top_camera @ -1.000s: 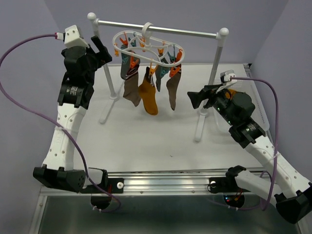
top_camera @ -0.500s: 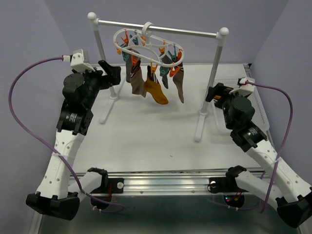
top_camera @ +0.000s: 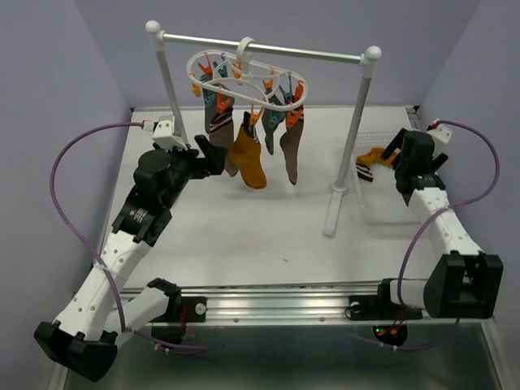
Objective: Clip the socks to the hanger
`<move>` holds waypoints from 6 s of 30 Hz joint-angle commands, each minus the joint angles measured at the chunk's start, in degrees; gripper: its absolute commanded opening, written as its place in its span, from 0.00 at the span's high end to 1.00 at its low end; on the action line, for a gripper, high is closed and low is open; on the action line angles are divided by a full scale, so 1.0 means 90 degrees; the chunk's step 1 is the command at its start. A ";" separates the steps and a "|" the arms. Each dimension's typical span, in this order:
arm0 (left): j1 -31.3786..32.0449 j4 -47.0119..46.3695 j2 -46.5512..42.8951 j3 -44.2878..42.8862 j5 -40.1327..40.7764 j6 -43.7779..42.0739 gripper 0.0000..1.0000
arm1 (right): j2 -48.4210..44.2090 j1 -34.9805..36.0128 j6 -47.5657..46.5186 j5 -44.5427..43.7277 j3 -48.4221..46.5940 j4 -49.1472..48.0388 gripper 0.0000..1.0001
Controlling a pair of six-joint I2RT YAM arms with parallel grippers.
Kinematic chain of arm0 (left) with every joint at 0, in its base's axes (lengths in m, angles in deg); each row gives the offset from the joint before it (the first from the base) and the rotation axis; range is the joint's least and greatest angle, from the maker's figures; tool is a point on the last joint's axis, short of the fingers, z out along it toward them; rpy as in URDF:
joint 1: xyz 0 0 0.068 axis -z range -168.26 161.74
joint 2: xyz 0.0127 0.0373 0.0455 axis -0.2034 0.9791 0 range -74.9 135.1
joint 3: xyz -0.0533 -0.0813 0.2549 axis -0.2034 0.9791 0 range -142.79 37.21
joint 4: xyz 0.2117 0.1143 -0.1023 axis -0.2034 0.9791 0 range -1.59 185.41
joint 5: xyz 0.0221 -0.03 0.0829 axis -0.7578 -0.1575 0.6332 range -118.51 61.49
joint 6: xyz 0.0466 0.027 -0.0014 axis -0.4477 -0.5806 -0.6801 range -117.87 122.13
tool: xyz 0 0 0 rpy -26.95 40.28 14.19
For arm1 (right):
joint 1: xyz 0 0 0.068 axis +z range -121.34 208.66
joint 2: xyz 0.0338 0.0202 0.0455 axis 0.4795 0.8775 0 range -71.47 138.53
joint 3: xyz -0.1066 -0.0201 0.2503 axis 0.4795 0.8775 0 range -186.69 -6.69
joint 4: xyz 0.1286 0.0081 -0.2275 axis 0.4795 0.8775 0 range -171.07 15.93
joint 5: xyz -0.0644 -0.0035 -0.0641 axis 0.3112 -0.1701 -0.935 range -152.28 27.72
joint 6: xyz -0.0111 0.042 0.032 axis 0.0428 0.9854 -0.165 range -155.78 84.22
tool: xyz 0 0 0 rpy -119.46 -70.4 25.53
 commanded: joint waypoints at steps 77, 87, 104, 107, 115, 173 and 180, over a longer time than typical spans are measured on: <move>0.0627 -0.3191 0.0584 0.1844 -0.3432 0.0410 0.01 | -0.0460 -0.1697 0.1586 0.9997 -0.3209 -0.3568 0.99; 0.2511 -0.3416 0.1401 0.1104 -0.2300 -0.1163 0.01 | -0.0655 -0.1638 0.2622 1.0672 -0.2798 -0.4771 0.99; 0.3947 -0.3699 0.4050 -0.2031 -0.0592 -0.1349 0.01 | -0.1075 -0.1638 0.2475 0.9647 -0.2613 -0.3960 0.99; 0.4036 -0.3612 0.4343 -0.2353 -0.0387 -0.1485 0.01 | -0.1056 -0.1638 0.2709 0.9637 -0.2506 -0.4204 0.99; 0.4358 -0.3387 0.4529 -0.2433 -0.0788 -0.2090 0.01 | -0.0919 -0.1580 0.2621 0.9490 -0.2554 -0.4037 0.99; 0.3128 -0.0204 0.0702 -0.0616 -0.0963 0.1463 1.00 | -0.0538 0.2278 -0.4706 0.7546 -0.1197 -0.1519 0.05; 0.2699 0.0840 0.0418 -0.0841 -0.0152 0.2819 1.00 | -0.0685 0.2278 -0.7736 0.8131 -0.0709 -0.1247 0.00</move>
